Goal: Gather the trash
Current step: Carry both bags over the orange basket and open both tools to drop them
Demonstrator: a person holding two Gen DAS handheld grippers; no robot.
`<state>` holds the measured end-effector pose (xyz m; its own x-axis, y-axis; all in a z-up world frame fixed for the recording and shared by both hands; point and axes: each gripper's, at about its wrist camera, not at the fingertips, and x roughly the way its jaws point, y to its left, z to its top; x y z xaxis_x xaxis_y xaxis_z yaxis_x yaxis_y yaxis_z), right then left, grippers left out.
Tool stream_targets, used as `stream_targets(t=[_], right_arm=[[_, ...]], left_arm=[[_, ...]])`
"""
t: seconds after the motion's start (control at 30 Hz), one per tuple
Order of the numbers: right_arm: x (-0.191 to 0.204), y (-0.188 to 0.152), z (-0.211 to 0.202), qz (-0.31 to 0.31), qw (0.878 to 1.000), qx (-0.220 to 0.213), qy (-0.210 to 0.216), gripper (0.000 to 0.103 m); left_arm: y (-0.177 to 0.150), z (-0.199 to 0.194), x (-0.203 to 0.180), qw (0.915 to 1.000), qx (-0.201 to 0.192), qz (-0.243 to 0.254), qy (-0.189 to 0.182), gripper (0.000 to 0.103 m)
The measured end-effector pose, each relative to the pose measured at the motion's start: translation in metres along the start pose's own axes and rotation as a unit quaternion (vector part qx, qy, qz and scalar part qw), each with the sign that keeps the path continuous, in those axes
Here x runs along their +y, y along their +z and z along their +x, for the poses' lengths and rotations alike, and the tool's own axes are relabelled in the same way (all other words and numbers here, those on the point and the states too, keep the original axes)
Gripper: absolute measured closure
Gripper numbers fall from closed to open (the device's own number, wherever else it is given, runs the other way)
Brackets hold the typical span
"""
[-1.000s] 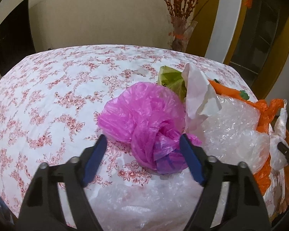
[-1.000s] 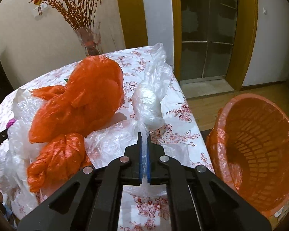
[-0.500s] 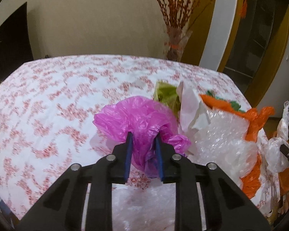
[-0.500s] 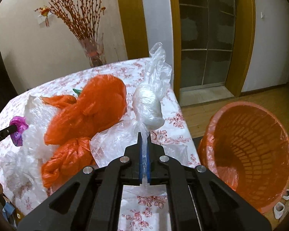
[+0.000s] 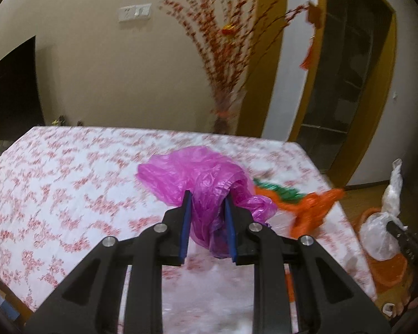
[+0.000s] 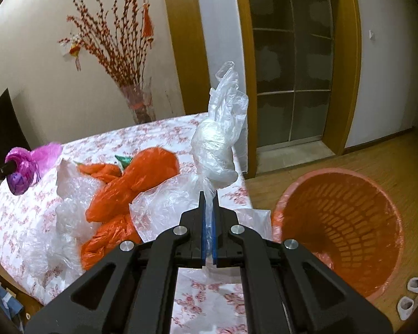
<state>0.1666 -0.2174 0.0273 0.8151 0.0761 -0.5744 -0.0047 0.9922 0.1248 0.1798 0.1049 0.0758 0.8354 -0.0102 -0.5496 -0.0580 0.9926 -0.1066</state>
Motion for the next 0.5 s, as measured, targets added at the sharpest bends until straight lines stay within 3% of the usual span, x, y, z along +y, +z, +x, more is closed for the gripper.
stream_targets(t=[0.17, 0.5], right_arm=[[-0.016, 0.002, -0.012, 0.009, 1.000, -0.012, -0.010, 0.100], [-0.066, -0.002, -0.024, 0.041, 0.998, -0.020, -0.042, 0.100]], left_arm=[[0.009, -0.014, -0.042, 0.9989, -0.017, 0.018, -0.040, 0.080], [-0.002, 0.005, -0.159, 0.9866, 0.009, 0.074, -0.145, 0.080]])
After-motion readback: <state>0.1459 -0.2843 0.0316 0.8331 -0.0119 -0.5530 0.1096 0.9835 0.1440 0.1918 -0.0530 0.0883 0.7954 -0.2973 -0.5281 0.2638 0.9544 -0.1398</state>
